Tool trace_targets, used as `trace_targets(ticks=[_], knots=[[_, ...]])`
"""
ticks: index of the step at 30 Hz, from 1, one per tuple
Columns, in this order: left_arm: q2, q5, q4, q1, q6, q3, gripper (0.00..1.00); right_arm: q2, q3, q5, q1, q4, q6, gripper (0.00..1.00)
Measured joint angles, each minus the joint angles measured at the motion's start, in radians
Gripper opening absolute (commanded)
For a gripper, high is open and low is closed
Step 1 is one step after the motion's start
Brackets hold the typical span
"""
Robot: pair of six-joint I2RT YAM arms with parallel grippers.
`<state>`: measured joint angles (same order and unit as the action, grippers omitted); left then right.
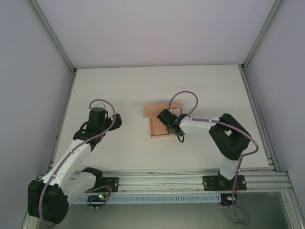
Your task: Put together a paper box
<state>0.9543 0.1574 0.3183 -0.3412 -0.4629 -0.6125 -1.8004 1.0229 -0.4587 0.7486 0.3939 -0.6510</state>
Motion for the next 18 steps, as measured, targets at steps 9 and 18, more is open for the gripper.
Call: trace_targets(ticks=[9,18], knots=[[0.064,-0.047,-0.059,-0.105,0.061,-0.016,1.0,0.099,-0.023,-0.004,0.015,0.001,-0.035,0.61],[0.166,-0.212,-0.129,-0.12,0.246,-0.119,1.0,0.44,-0.12,0.13,-0.029,-0.092,0.274,1.0]])
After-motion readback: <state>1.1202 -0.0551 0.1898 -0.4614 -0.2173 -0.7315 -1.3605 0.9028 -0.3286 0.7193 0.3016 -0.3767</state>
